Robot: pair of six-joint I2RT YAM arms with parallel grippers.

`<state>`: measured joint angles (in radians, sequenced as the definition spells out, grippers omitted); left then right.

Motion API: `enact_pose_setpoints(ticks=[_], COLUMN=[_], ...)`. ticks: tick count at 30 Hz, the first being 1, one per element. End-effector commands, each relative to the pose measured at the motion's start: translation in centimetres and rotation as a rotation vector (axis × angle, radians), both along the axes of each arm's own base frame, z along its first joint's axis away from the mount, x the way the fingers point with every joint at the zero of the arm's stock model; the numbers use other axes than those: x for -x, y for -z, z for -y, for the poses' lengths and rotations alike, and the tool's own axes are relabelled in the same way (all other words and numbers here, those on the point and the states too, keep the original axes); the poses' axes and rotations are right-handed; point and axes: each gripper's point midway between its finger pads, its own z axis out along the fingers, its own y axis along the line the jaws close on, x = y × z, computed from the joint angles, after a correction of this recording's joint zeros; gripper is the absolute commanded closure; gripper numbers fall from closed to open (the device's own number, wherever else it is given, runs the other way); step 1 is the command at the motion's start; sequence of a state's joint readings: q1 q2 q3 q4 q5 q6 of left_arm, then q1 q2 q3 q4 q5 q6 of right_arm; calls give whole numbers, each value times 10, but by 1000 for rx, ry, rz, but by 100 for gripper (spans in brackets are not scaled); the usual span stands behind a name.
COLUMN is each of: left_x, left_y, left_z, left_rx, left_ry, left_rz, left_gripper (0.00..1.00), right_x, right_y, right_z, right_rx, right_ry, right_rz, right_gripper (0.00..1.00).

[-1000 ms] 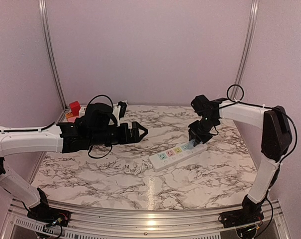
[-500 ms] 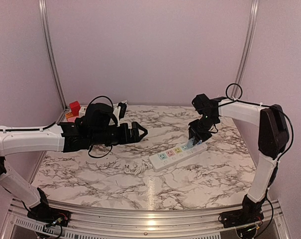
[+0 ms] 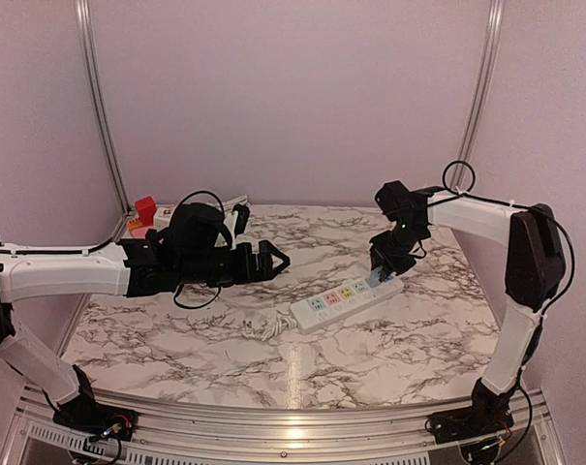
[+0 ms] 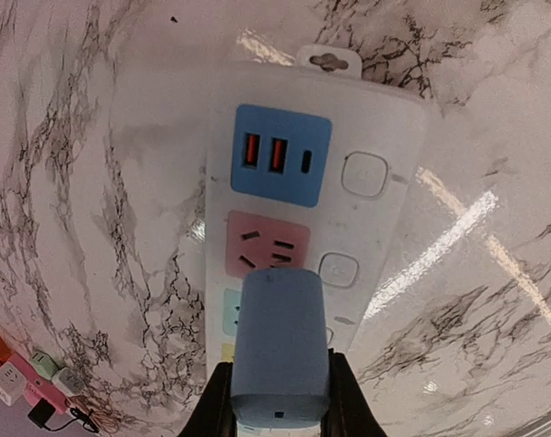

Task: Insert the plug
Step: Insert the socket into the socket slot.

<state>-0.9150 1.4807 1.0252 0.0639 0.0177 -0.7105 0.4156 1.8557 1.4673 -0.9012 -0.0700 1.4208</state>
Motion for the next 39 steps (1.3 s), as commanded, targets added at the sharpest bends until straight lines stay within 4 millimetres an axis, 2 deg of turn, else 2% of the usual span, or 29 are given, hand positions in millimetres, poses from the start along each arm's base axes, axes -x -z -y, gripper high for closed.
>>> enact_pose_setpoints(ticks=[1,10,21,29,39], left_x=[1,3,4,6,6], left_y=[8,9,11,14,16], left_z=[2,-2,-4,-3,-3], left_rx=[11,13,14,17,19], left_ry=[11,7,4,8,8], left_rz=[-19,-21,-27,-34,-40], left_gripper=[1,1,1,1,1], right_x=[-4,0,1,7,10], right_y=[-21,7,14,30,24], right_z=[10,2,9,11,13], right_rx=[20,3,15,-6,-6], right_ry=[39,1,30,40,56], right_rz=[50,-25,-35,-86,-93], right_gripper=[100,100,100,100,100])
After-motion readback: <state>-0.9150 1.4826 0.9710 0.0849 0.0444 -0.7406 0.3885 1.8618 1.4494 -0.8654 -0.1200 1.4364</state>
